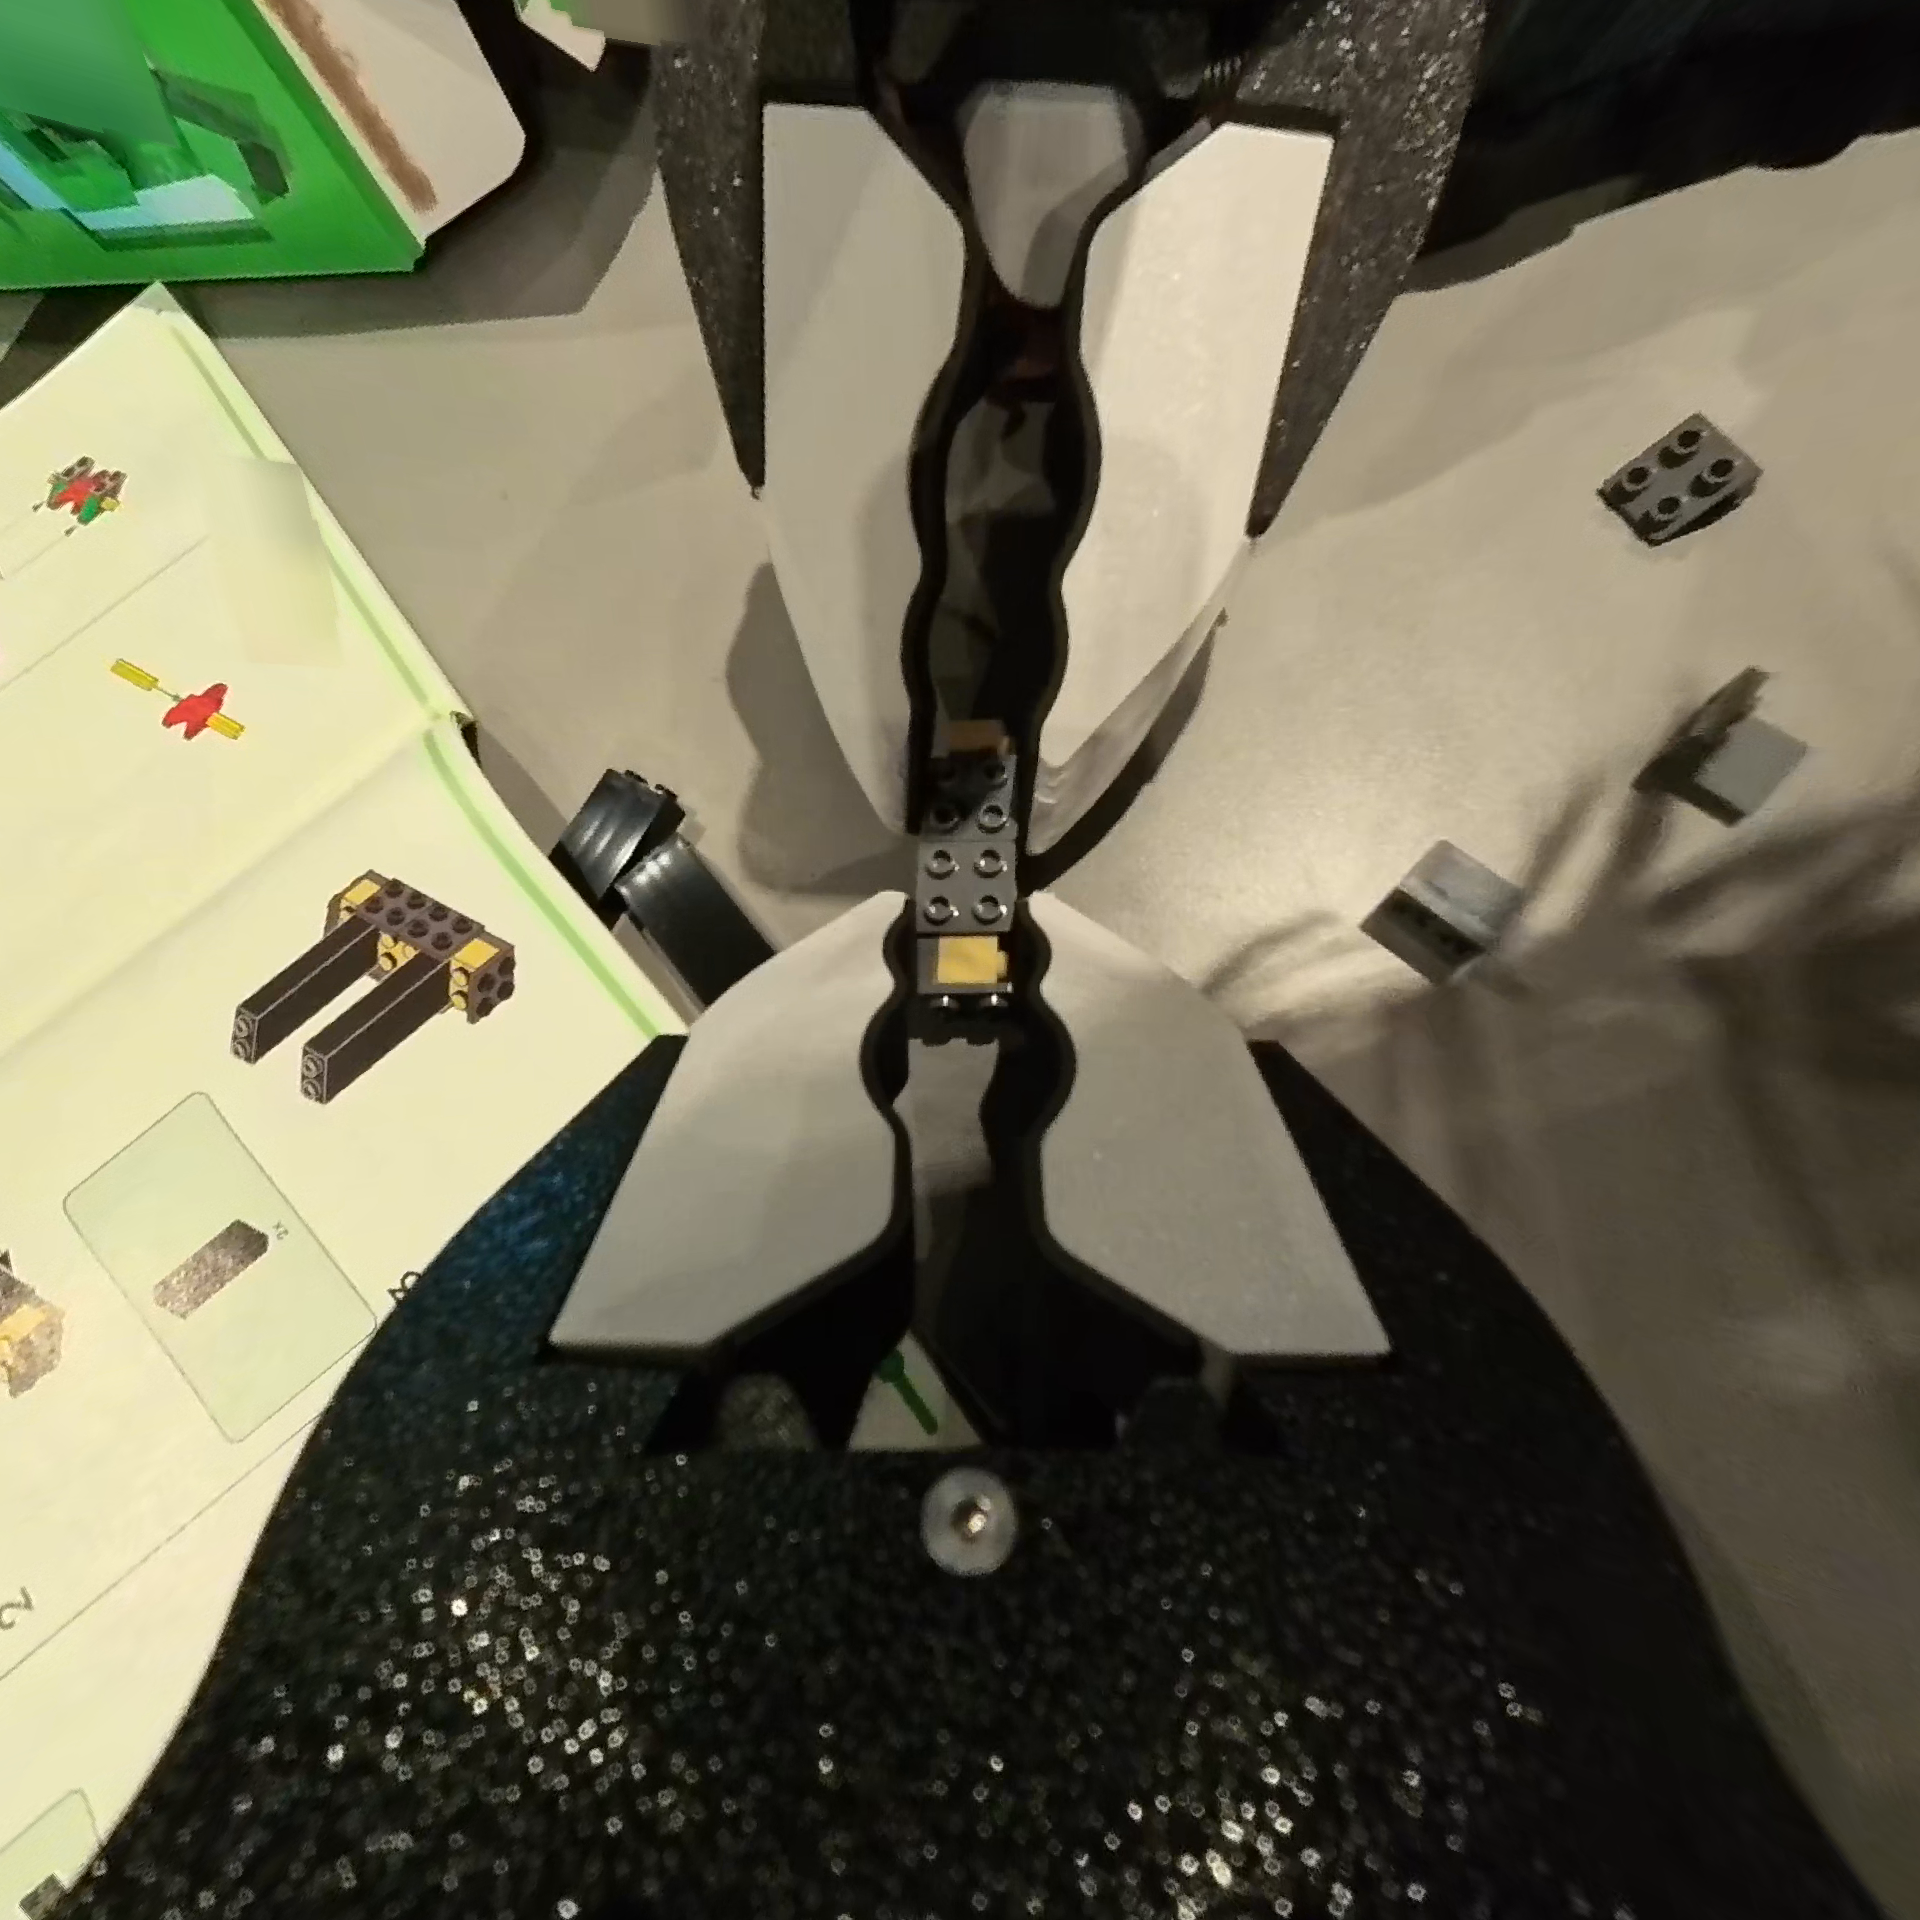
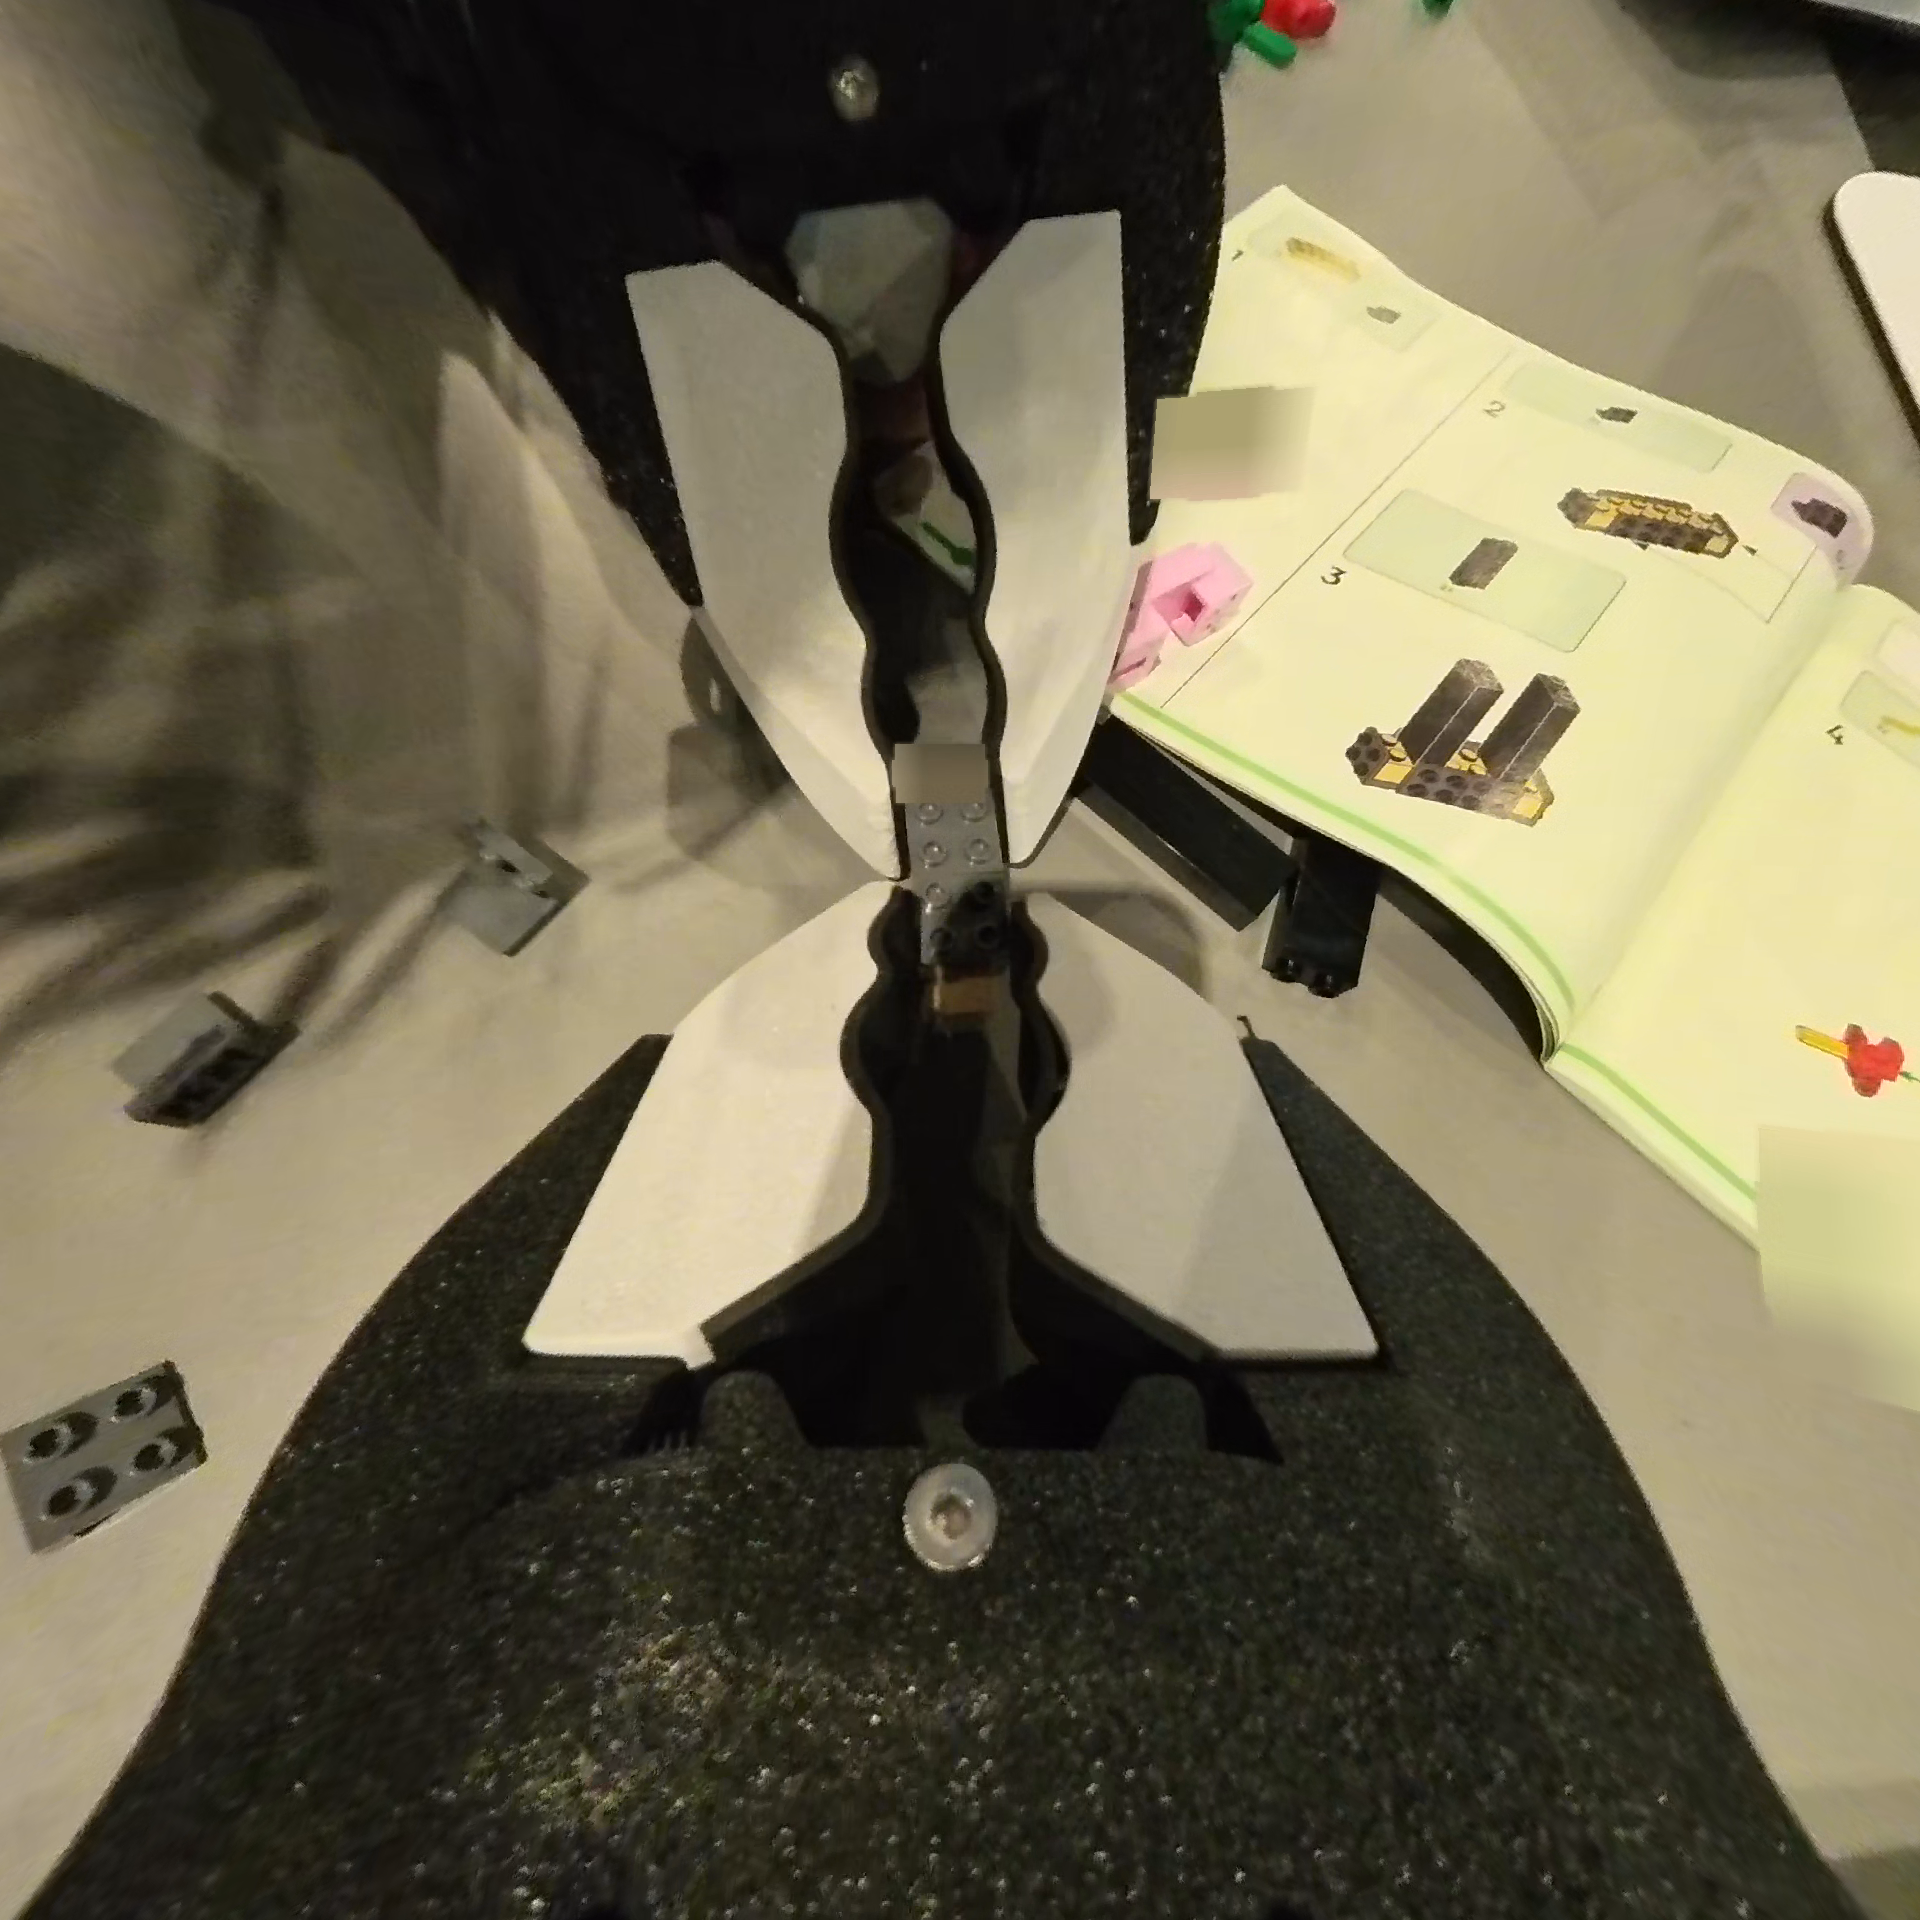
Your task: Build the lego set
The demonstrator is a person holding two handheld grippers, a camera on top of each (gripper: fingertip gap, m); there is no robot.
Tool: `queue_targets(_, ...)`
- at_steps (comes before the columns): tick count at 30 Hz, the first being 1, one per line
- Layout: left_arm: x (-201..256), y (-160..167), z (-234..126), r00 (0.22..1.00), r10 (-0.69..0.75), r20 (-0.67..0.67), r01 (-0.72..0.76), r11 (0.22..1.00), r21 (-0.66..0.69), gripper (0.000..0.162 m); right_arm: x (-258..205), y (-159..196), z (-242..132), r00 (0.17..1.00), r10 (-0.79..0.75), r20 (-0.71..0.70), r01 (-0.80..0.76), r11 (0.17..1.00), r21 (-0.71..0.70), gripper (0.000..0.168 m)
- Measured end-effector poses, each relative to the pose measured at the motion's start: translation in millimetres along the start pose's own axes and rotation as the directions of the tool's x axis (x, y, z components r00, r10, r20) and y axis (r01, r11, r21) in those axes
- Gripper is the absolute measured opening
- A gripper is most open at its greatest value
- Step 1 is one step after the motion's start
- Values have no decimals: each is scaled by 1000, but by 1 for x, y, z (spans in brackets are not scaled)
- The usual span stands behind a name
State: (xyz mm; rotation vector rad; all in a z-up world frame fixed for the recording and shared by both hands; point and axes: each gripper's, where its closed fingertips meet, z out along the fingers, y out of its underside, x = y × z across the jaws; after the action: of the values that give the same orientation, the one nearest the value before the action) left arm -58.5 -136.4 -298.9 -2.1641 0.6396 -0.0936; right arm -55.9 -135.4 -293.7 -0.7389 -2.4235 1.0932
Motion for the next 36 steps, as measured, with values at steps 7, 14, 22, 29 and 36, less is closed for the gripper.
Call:
queue_targets(7,0,0,0,1000,2,-3,-2,1000,0,17,-1,0,0,1000,-16,-8,16,1000,-1,17)
queue_targets(14,0,0,0,1000,6,2,-6,1000,2,17,6,-4,-14,992,-32,-124,41,997,68,45)
queue_targets(22,1,-2,-1,999,31,12,-31,999,16,28,5,-7,-50,945,95,-312,-28,977,211,37)
queue_targets(29,-1,-6,-16,991,58,120,-70,993,92,57,-10,-17,-75,886,175,-429,-24,941,336,33)
queue_targets(36,54,-17,-51,998,-29,-51,41,966,256,42,-15,-21,-81,874,216,-435,-31,919,394,32)
